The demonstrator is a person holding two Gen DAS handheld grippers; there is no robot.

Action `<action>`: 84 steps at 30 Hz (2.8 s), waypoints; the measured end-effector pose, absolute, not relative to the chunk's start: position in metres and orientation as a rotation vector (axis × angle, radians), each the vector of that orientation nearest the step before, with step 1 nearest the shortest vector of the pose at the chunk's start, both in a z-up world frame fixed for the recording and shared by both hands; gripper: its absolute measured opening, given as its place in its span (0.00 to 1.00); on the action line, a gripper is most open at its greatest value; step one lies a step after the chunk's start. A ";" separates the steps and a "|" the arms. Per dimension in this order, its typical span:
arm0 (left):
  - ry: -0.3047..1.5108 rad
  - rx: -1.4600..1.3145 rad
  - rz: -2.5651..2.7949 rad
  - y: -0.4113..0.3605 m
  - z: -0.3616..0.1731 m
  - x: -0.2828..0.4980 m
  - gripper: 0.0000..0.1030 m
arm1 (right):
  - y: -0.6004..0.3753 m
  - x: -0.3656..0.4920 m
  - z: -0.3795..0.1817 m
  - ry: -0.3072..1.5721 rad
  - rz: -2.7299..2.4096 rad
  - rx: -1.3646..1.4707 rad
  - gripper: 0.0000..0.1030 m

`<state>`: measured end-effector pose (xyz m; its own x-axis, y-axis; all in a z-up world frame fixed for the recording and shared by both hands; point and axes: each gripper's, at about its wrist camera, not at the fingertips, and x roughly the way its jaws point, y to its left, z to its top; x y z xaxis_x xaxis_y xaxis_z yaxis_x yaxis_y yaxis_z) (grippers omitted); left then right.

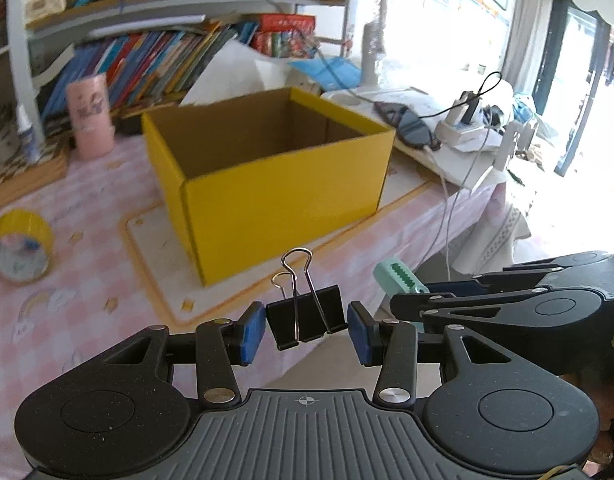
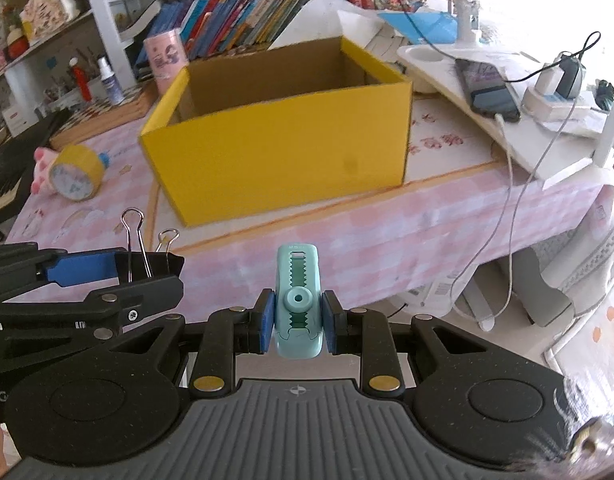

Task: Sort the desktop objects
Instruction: 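Carry the binder clip and tape dispenser with both tools toward the yellow box, then open the left tool to drop the clip while the right tool drops the dispenser into the box, then withdraw both tools from the box back toward the remaining objects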

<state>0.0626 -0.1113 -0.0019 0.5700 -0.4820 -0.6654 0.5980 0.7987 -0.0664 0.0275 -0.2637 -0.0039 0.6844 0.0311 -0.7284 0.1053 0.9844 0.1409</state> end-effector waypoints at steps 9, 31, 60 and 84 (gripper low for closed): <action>0.608 0.176 -0.615 -0.142 0.030 0.093 0.43 | -0.298 0.062 0.032 0.680 -0.027 0.131 0.22; 0.669 0.112 -0.398 -0.195 0.030 0.195 0.43 | -0.334 0.214 0.058 0.646 0.270 -0.037 0.22; 0.968 0.033 -0.353 -0.217 -0.014 0.249 0.44 | -0.310 0.335 -0.006 1.015 0.498 -0.329 0.22; 0.741 0.100 -0.247 -0.196 0.029 0.196 0.54 | -0.368 0.242 0.062 0.624 0.248 -0.070 0.44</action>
